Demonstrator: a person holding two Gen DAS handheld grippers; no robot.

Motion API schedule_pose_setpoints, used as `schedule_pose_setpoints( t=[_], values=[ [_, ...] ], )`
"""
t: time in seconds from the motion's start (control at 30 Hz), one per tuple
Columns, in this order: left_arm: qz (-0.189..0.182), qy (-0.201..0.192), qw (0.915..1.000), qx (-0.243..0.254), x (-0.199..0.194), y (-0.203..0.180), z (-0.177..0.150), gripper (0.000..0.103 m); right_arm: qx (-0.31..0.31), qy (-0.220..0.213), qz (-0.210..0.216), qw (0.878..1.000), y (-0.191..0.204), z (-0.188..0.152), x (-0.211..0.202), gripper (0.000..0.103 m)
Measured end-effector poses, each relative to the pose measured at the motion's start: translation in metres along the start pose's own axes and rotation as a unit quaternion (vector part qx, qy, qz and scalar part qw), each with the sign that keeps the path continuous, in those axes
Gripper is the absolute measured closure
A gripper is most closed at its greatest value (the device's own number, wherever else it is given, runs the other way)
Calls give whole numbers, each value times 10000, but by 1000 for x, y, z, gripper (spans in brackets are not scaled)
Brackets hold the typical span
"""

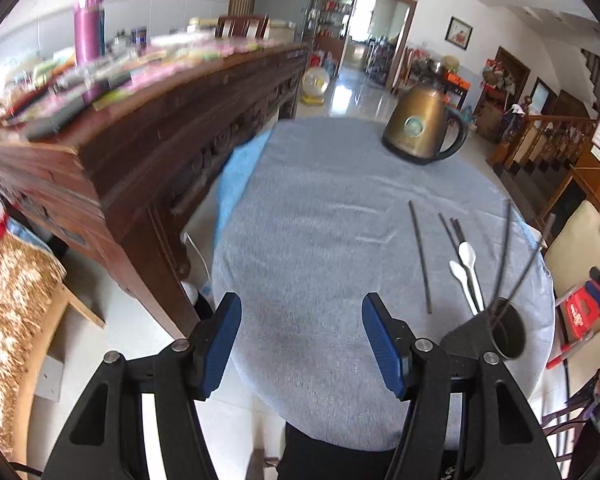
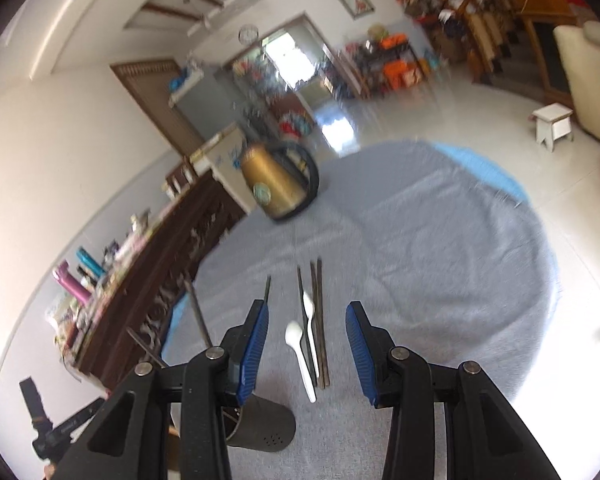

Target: Organize utensils

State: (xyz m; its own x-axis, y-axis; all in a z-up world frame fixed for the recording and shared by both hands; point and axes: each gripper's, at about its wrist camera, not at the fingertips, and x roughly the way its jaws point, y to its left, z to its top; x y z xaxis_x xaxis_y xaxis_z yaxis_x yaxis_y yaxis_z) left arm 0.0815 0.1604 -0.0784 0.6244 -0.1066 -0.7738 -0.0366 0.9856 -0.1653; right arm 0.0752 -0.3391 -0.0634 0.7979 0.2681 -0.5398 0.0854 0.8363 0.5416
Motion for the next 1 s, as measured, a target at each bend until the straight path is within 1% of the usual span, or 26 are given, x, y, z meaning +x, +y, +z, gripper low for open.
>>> schedule_pose_setpoints(
  t=[0.2, 0.27, 0.37, 0.47, 0.57, 0.63, 0.7, 0.73, 0.77, 0.8, 0.83, 0.87, 0.93, 0.97, 1.0],
  values=[
    [-213, 696, 9972, -145, 67, 5, 12, 39, -151, 862, 53, 9962, 4, 0, 86, 60],
    [-296, 929, 9951, -185, 92, 4, 17, 39, -172, 1135, 43, 9934, 2, 0, 118, 60],
    [-460, 1170, 9919, -164, 123, -4, 27, 39, -189, 1540, -33, 9879, 0, 0, 167, 60],
    [-561, 1301, 9899, 33, 146, -19, 38, 40, -258, 1735, -96, 9844, 2, -1, 201, 60],
    [-826, 1355, 9869, 299, 166, -41, 51, 40, -355, 1805, -163, 9828, 5, 1, 226, 60],
    [-1070, 1385, 9835, 450, 179, -57, 61, 40, -437, 1811, -214, 9823, 8, 3, 238, 63],
    [-1210, 1394, 9810, 602, 191, -73, 70, 40, -523, 1868, -286, 9806, 10, 3, 249, 67],
    [-1297, 1403, 9791, 692, 197, -82, 75, 40, -559, 1909, -330, 9795, 10, 3, 255, 69],
    [-1432, 1412, 9764, 784, 203, -92, 79, 43, -607, 1966, -397, 9778, 11, 2, 260, 73],
    [-1575, 1429, 9732, 875, 206, -102, 82, 46, -673, 2031, -481, 9757, 11, 0, 265, 82],
    [-1734, 1471, 9687, 992, 210, -112, 84, 47, -721, 2084, -509, 9741, 11, -2, 268, 87],
    [-1864, 1531, 9639, 1127, 214, -124, 86, 47, -806, 2146, -537, 9719, 11, -4, 272, 95],
    [-2005, 1610, 9565, 1375, 222, -145, 89, 49, -997, 2137, -616, 9698, 13, -7, 273, 97],
    [-2121, 1665, 9511, 1506, 226, -155, 90, 52, -1022, 2063, -637, 9711, 13, -7, 271, 97],
    [-2238, 1731, 9459, 1587, 229, -163, 90, 52, -955, 1984, -618, 9735, 10, -5, 267, 97]
  ],
)
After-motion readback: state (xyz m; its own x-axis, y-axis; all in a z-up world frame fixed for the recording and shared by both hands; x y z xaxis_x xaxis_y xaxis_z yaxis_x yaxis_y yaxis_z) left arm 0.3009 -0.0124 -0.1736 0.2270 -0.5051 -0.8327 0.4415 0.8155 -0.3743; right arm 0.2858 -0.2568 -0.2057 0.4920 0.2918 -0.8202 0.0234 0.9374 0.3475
